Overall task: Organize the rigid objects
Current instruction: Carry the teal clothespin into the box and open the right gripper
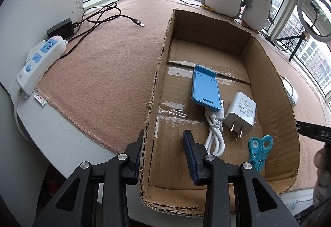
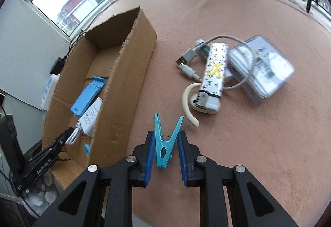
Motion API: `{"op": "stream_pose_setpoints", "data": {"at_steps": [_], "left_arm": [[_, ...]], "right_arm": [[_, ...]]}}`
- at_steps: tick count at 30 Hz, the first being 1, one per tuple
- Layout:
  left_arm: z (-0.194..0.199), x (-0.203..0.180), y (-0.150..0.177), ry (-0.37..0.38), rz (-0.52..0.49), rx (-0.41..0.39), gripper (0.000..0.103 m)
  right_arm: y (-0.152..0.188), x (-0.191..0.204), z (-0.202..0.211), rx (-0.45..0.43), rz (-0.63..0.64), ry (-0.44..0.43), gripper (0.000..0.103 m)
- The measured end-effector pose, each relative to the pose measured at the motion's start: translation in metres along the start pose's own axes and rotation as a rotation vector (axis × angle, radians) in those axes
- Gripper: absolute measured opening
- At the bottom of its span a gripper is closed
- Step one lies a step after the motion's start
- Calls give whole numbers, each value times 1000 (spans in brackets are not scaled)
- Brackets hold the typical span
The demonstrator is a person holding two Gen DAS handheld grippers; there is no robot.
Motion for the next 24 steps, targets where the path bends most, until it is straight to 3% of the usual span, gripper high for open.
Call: {"op": "stream_pose_setpoints", "data": {"at_steps": [4, 11, 17, 24], "left_arm": [[0, 0, 0, 0, 1, 0, 36], [0, 0, 0, 0, 1, 0, 36], [0, 0, 0, 0, 0, 0, 36], [0, 0, 0, 0, 1, -1, 36]], "right_arm": [[-13, 9, 23, -58, 11, -17, 20], [-32, 61, 41, -132, 98, -70, 20], [-23, 102, 27, -118, 181, -99, 20], [-12, 123, 15, -94, 231, -112, 20]]}}
Point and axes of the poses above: each gripper's, at about its wrist camera, not at the fingertips, and z roughly against the way its jaws point, x to its left, y to its underside, the point moved 5 cm from there along -z, roughly the way its jaws point, and after that the axes turned 13 degrees about -x, right-handed, at the moved point
